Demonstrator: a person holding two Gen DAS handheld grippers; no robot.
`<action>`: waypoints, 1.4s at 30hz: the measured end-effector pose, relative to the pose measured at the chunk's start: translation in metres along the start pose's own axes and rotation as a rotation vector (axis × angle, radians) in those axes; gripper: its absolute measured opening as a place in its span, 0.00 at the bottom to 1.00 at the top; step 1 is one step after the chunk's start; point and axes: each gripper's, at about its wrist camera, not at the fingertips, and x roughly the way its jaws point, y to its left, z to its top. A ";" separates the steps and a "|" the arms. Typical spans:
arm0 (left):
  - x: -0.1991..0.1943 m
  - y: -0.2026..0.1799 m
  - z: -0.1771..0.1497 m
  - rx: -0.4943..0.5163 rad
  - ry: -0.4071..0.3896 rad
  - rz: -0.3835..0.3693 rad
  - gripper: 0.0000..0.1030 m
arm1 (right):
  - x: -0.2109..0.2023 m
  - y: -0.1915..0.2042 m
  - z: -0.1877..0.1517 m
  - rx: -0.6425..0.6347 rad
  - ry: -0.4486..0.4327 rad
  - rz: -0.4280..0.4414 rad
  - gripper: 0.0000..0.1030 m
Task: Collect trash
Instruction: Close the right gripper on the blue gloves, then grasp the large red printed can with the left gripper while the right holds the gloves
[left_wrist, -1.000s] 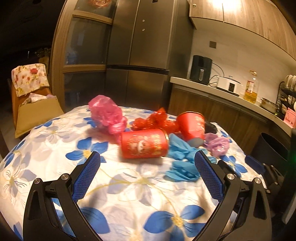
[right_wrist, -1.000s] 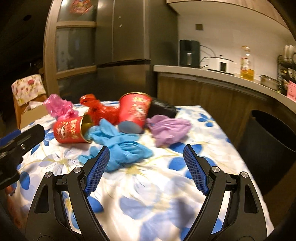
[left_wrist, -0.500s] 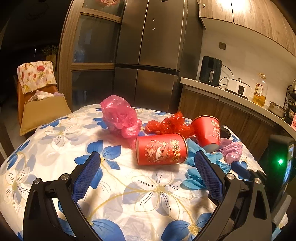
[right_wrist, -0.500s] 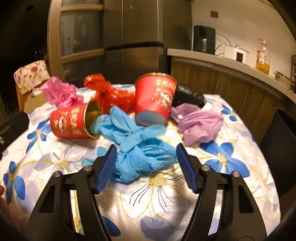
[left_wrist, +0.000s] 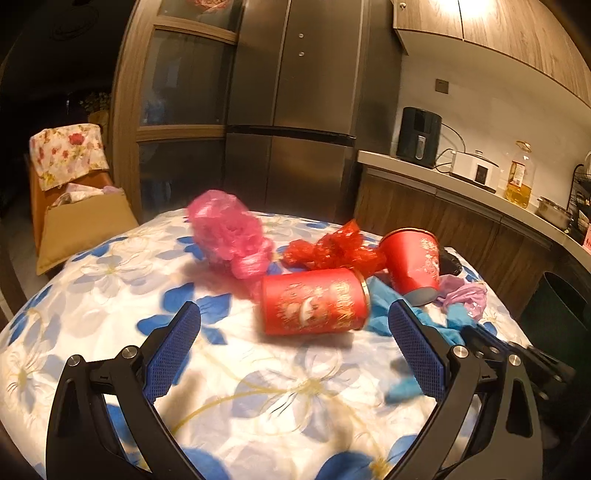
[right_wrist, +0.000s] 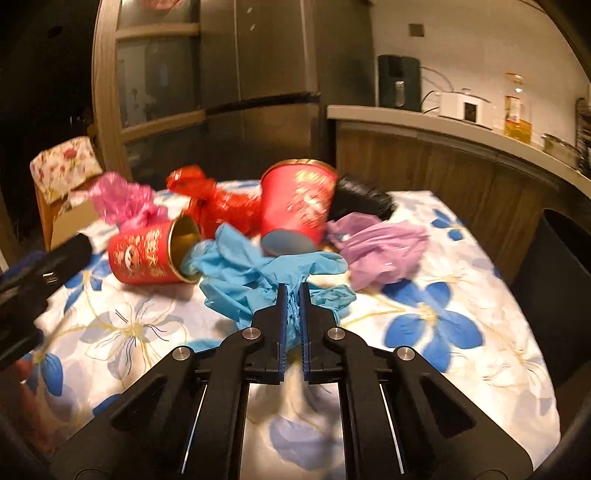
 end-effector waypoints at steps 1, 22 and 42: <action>0.003 -0.003 0.001 0.003 0.006 -0.001 0.94 | -0.005 -0.003 -0.001 0.001 -0.007 -0.007 0.06; 0.073 -0.014 0.003 -0.025 0.169 -0.002 0.92 | -0.039 -0.030 -0.004 0.047 -0.054 -0.036 0.06; 0.045 -0.018 0.002 -0.015 0.111 -0.019 0.80 | -0.051 -0.033 -0.001 0.050 -0.074 -0.043 0.06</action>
